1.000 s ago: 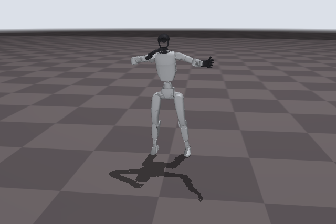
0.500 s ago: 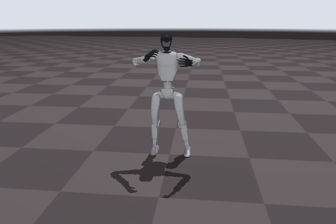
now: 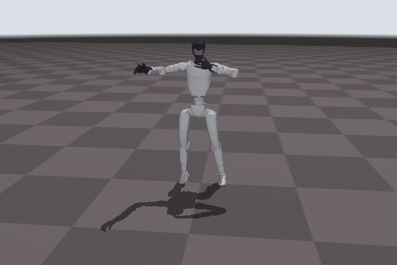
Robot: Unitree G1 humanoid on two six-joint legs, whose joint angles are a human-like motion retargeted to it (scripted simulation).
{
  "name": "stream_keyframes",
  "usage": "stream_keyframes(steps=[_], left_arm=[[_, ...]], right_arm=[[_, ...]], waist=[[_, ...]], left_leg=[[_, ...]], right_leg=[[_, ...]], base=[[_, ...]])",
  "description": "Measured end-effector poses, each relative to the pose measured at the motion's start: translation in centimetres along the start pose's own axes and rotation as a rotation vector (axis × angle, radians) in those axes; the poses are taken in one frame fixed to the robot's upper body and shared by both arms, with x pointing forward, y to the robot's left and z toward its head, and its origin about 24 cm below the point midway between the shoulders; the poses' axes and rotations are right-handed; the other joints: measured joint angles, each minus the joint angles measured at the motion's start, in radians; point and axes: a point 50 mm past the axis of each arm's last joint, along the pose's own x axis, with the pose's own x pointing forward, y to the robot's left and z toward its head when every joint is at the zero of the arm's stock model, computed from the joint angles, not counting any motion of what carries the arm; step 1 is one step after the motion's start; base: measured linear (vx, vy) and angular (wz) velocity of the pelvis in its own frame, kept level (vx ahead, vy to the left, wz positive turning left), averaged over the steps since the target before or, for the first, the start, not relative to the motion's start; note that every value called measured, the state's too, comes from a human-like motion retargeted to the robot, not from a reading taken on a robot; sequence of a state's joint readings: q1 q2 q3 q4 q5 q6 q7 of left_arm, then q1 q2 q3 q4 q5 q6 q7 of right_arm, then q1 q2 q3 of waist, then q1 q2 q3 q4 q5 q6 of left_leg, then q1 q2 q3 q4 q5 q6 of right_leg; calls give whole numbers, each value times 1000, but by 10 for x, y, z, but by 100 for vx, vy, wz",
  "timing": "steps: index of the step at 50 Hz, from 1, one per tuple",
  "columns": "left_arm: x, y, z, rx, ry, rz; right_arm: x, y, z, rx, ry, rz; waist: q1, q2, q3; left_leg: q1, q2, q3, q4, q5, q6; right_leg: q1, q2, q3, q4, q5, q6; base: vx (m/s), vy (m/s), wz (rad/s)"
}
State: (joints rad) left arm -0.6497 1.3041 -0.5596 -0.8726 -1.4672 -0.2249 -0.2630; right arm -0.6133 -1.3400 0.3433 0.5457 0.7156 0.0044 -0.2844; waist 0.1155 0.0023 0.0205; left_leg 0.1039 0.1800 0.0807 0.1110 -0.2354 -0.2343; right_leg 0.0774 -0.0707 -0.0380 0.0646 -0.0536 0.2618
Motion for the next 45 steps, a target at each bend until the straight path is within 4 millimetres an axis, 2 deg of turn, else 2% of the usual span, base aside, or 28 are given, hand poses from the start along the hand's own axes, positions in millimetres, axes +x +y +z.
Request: stream_keyframes(steps=[2, 3, 5, 7, 8, 10, 13, 15, 17, 18, 20, 22, 23, 25, 27, 29, 32, 33, 35, 37, 38, 39, 40, 41, 42, 43, 44, 45], left_arm=[[2, -4, 4, 14, -2, -50], [0, 2, 5, 42, -1, -17], [-12, 26, 9, 121, 9, 141], [-39, 59, 7, 162, 33, 375], [-57, 76, 4, 164, 54, 496], [-104, 106, -5, 115, 72, 793], [-192, 134, -25, 67, 171, 1265], [-254, 136, -36, 57, 259, 1580], [-304, 127, -40, 55, 295, 1869], [-323, 120, -40, 58, 288, 1991], [-345, 110, -37, 66, 230, 2160], [-342, 109, -36, 53, 146, 2165], [-333, 111, -36, 38, 108, 2120], [-296, 118, -36, -6, 36, 1949], [-239, 122, -35, -70, -25, 1658], [-171, 114, -32, -132, -69, 1296], [-78, 78, -22, -188, -105, 762], [-53, 61, -20, -199, -111, 598], [-17, 27, -14, -204, -114, 297], [-1, 5, -10, -172, -102, 105], [3, 0, -9, -134, -87, 39], [4, 2, -8, -101, -72, 43], [4, 8, -8, -70, -60, 82], [-1, 19, -7, -13, -42, 152], [-8, 32, -5, 57, -21, 222], [-18, 47, -3, 149, 13, 293], [-31, 63, 1, 211, 23, 410], [-47, 80, 6, 259, 20, 552]], right_arm=[[0, -9, -3, 4, 5, -45], [-1, -7, -1, 38, -10, -40], [-10, 7, 10, 134, -75, 28], [-25, 31, 32, 196, -185, 187], [-36, 45, 46, 176, -255, 308], [-68, 76, 80, 311, -389, 529], [-137, 117, 128, 514, -546, 1003], [-189, 132, 153, 693, -584, 1348], [-230, 135, 170, 832, -608, 1630], [-245, 133, 176, 875, -636, 1723], [-261, 126, 185, 910, -728, 1803], [-254, 122, 188, 896, -809, 1712], [-244, 121, 188, 881, -825, 1625], [-216, 119, 180, 848, -798, 1404], [-181, 118, 163, 849, -676, 1198], [-147, 115, 139, 895, -515, 1027], [-104, 108, 100, 985, -292, 796], [-92, 105, 88, 989, -243, 722], [-69, 98, 67, 934, -179, 593], [-54, 94, 51, 861, -125, 514], [-53, 97, 49, 886, -116, 578], [-49, 96, 44, 834, -97, 533], [-45, 91, 38, 743, -78, 432], [-50, 97, 43, 750, -91, 465], [-57, 103, 51, 725, -124, 543], [-68, 110, 62, 630, -193, 708], [-82, 118, 74, 698, -226, 793], [-97, 125, 87, 850, -228, 839]], waist=[[6, -1, 2], [8, -2, 2], [4, -3, 4], [0, 2, 0], [-3, 7, -2], [-14, 18, -6], [-39, 35, -11], [-60, 44, -15], [-80, 53, -16], [-87, 56, -17], [-102, 65, -15], [-109, 75, -10], [-109, 78, -8], [-102, 80, -2], [-90, 76, -1], [-76, 69, -3], [-62, 56, -5], [-58, 53, -5], [-52, 47, -5], [-46, 44, -7], [-43, 41, -7], [-39, 38, -6], [-34, 34, -3], [-33, 32, -1], [-32, 30, 2], [-34, 28, 4], [-35, 28, 6], [-38, 29, 8]], left_leg=[[0, 3, 1, 0, -1, -6], [0, 3, 1, 0, -1, -6], [-1, 0, -1, 0, 0, -5], [-3, -3, -1, 3, -1, -1], [-5, -5, -1, 4, -1, 3], [-7, -9, -1, 7, -1, 9], [-13, -22, -1, 11, 1, 25], [-17, -33, -2, 13, 3, 36], [-20, -43, -3, 14, 6, 47], [-21, -46, -2, 15, 6, 51], [-22, -51, -2, 15, 8, 56], [-20, -50, -1, 16, 7, 57], [-18, -48, 0, 16, 6, 57], [-13, -45, 1, 13, 5, 55], [-8, -38, 4, 12, 2, 47], [-5, -31, 6, 12, -3, 37], [1, -24, 8, 14, -9, 25], [3, -22, 9, 14, -11, 23], [6, -20, 11, 15, -13, 19], [9, -17, 14, 17, -16, 14], [8, -16, 15, 19, -17, 12], [10, -17, 16, 18, -17, 12], [12, -19, 18, 16, -16, 13], [13, -21, 18, 16, -15, 14], [13, -23, 18, 16, -14, 15], [12, -27, 17, 17, -13, 19], [11, -27, 16, 18, -13, 18], [10, -27, 15, 19, -13, 16]], right_leg=[[0, 3, 0, 0, 0, 0], [0, 3, 0, 0, 0, 0], [0, 0, -2, 2, -2, 0], [-1, -3, -1, 1, -2, 0], [-1, -5, -1, 0, -3, 0], [-2, -10, 0, -2, -4, 0], [-5, -23, 3, -4, -5, 0], [-6, -35, 4, -6, -6, 0], [-8, -45, 5, -8, -7, 0], [-8, -49, 6, -9, -6, 0], [-9, -53, 8, -9, -7, 0], [-9, -52, 9, -7, -8, 0], [-8, -51, 10, -6, -8, 0], [-7, -47, 10, -2, -10, 0], [-6, -40, 12, 0, -11, 0], [-5, -32, 14, 3, -11, 0], [-2, -24, 16, 7, -12, 0], [-1, -23, 17, 7, -12, 0], [1, -20, 19, 9, -11, 0], [3, -17, 23, 6, -9, 0], [4, -16, 24, 6, -8, 0], [5, -17, 25, 6, -8, 0], [5, -20, 26, 6, -8, 0], [6, -22, 26, 5, -7, 0], [6, -24, 26, 6, -8, 0], [6, -28, 25, 7, -8, 0], [6, -29, 25, 6, -8, 0], [6, -29, 24, 6, -8, 0]], base=[[0, 0, 0], [0, 0, 0], [0, 0, 0], [0, 0, 0], [0, 0, 0], [0, 0, 0], [0, 0, 0], [2, 5, 2], [1, 3, 1], [0, 0, 0], [0, 0, 0], [0, 0, 0], [0, 0, 0], [0, 0, 0], [0, 0, 0], [0, 0, 0], [0, 0, 0], [0, 0, 0], [0, 0, 0], [0, 0, 0], [0, 0, 0], [0, 0, 0], [0, 0, 0], [0, 0, 0], [0, 0, 0], [0, 0, 0], [0, 0, 0], [0, 0, 0]])
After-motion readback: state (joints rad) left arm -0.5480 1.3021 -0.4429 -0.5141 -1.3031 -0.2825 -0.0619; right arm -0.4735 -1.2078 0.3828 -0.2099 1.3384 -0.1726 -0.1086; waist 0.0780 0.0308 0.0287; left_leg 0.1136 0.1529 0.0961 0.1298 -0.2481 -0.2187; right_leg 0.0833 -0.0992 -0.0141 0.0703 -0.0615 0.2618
